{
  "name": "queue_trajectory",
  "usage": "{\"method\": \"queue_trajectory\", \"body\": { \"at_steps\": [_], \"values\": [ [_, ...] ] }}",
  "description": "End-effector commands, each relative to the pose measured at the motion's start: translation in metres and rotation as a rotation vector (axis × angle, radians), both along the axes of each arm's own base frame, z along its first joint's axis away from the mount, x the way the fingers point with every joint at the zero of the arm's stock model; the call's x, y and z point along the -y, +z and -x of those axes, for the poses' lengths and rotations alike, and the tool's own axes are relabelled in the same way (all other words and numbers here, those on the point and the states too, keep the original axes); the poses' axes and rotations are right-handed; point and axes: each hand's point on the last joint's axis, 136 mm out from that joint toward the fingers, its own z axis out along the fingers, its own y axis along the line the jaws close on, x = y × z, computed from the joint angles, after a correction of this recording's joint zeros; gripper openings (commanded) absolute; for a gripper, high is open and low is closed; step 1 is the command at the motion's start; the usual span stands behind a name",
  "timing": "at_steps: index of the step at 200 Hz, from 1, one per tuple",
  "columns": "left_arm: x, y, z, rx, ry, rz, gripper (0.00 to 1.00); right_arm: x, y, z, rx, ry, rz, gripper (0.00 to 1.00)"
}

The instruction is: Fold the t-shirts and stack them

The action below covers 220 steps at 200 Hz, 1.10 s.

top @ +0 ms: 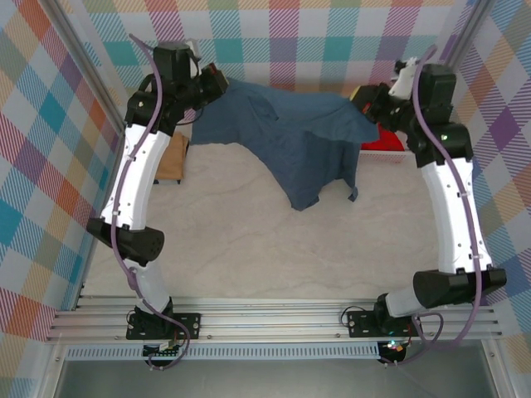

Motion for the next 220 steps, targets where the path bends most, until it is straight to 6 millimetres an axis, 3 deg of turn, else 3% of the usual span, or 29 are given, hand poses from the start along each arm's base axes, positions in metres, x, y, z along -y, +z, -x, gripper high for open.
{"method": "queue_trajectory", "body": {
  "at_steps": [1,35,44,64,78,90,115,124,141,163,178,189,220],
  "values": [
    [-0.047,-0.040,0.003,-0.098,0.119,-0.077,0.00,-0.064,-0.041,0.054,-0.171,0.215,-0.083,0.00],
    [-0.108,-0.154,0.008,-0.354,0.245,-0.289,0.00,-0.166,-0.202,0.146,-0.709,0.474,-0.082,0.00],
    [-0.119,-0.181,0.010,-0.402,0.257,-0.318,0.00,-0.187,-0.234,0.160,-0.824,0.530,-0.089,0.00],
    [-0.126,-0.225,0.011,-0.495,0.234,-0.319,0.07,-0.213,-0.271,0.156,-0.958,0.596,-0.071,0.00],
    [-0.121,-0.240,0.017,-0.547,0.212,-0.316,0.25,-0.226,-0.287,0.145,-1.034,0.606,-0.087,0.25],
    [-0.116,-0.240,0.024,-0.561,0.208,-0.321,0.33,-0.227,-0.291,0.133,-1.050,0.580,-0.055,0.37],
    [-0.105,-0.227,0.057,-0.555,0.227,-0.334,0.46,-0.192,-0.278,0.101,-0.933,0.452,0.008,0.52],
    [-0.099,-0.226,0.074,-0.575,0.228,-0.329,0.52,-0.168,-0.276,0.091,-0.901,0.390,0.025,0.54],
    [-0.077,-0.235,0.114,-0.638,0.180,-0.290,0.52,-0.115,-0.282,0.081,-0.841,0.274,0.103,0.55],
    [-0.032,-0.266,0.172,-0.773,0.071,-0.140,0.47,-0.045,-0.306,0.078,-0.823,0.147,0.155,0.49],
    [-0.007,-0.306,0.211,-0.932,0.044,-0.056,0.45,-0.011,-0.323,0.077,-0.825,0.099,0.187,0.47],
    [-0.002,-0.322,0.219,-0.953,0.054,-0.063,0.45,0.002,-0.332,0.072,-0.795,0.098,0.227,0.46],
    [-0.007,-0.355,0.215,-1.019,0.141,-0.065,0.48,0.025,-0.367,0.069,-0.841,0.051,0.326,0.51]
  ]
}}
